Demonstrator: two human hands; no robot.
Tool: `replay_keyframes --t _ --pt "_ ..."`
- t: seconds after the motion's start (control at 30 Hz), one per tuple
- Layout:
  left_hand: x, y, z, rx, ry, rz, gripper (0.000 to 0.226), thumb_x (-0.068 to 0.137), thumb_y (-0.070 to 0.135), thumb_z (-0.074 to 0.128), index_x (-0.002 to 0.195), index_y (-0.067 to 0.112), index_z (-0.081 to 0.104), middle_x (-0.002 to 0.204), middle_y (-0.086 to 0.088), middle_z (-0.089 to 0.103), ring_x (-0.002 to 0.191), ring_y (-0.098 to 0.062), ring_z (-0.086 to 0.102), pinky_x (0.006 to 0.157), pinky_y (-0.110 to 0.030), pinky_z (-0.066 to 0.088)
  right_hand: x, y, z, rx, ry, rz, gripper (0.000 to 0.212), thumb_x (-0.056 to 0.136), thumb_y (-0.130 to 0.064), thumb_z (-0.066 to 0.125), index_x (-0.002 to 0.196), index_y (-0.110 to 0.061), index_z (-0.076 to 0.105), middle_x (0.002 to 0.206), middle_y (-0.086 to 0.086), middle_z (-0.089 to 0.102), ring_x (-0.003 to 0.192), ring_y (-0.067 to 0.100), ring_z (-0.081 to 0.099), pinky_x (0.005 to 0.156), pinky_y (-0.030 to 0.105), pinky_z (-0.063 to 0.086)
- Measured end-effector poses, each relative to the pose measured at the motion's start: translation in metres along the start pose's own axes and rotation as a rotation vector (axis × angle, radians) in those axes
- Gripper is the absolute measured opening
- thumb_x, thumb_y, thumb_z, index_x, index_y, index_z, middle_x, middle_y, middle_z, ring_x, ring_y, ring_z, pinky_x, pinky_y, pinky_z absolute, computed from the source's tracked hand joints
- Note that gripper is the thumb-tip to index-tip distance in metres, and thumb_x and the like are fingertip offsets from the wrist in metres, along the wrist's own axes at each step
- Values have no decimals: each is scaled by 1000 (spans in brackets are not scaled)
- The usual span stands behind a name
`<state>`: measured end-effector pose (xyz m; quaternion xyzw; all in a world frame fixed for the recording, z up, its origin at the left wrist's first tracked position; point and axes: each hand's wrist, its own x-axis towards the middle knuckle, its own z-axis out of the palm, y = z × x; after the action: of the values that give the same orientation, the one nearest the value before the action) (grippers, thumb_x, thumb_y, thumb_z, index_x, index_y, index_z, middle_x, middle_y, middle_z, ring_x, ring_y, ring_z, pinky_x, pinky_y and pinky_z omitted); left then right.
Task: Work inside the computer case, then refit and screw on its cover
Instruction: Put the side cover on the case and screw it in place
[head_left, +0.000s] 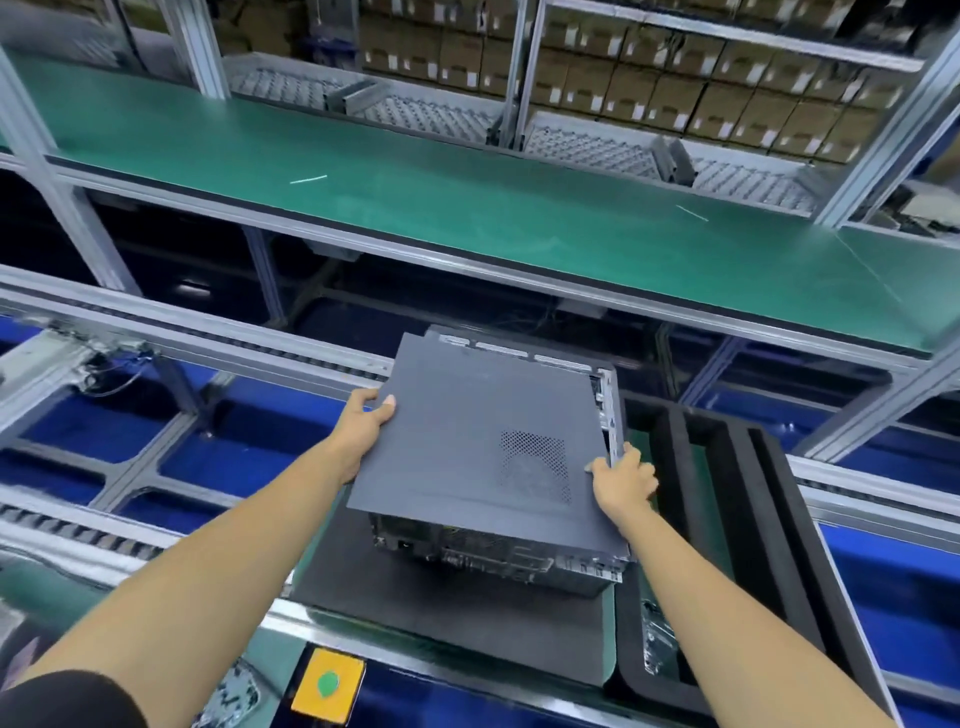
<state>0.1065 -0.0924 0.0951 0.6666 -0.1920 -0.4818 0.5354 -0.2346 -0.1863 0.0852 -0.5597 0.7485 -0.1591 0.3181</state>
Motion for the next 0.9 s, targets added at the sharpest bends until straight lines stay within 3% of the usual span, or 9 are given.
replay_keyframes --t 0.13,0.33,0.47,0.63,0.77,0.83,0.9 --pt "14 -1 12 130 77 52 31 101 37 61 129 27 52 110 -7 69 87 -23 68 69 -36 54 -3 5 5 -76 -16 -128 64 100 -32 53 158 -25 27 154 15 25 140 33 26 107 51 36" --pt "31 -3 12 140 96 131 35 99 40 64 131 28 58 110 -5 70 94 -24 71 79 -40 58 -6 13 3 -24 -38 -158 77 94 -37 61 160 -23 25 157 12 26 141 29 27 110 51 35" --pt "29 -20 5 51 109 110 30 98 40 65 128 34 61 109 4 72 91 -16 71 69 -32 56 -6 11 3 18 -9 -138 80 91 -35 65 159 -16 27 156 14 30 143 32 28 112 54 34" --pt "30 -23 -1 -29 86 110 33 97 39 68 129 31 62 110 4 73 93 -17 73 70 -32 58 -5 11 0 69 -40 -141 69 93 -32 61 156 -21 37 158 10 26 145 29 24 116 53 29" --pt "31 -22 -3 -53 57 137 35 95 39 70 129 32 63 105 4 76 91 -17 76 68 -30 61 1 15 -4 273 -27 -105 37 100 -18 48 133 -16 63 154 8 40 143 26 34 118 48 29" --pt "34 -19 -4 -47 42 140 37 94 40 71 130 33 63 103 3 77 90 -18 76 72 -34 62 2 14 -6 388 -31 -28 27 102 -19 46 108 -20 72 142 2 55 126 23 49 107 42 38" --pt "35 -17 -6 -46 34 151 39 93 40 72 130 33 62 99 5 78 87 -16 77 69 -32 61 2 10 -8 436 -56 23 26 101 -27 48 92 -20 71 126 1 60 107 20 51 91 38 37"
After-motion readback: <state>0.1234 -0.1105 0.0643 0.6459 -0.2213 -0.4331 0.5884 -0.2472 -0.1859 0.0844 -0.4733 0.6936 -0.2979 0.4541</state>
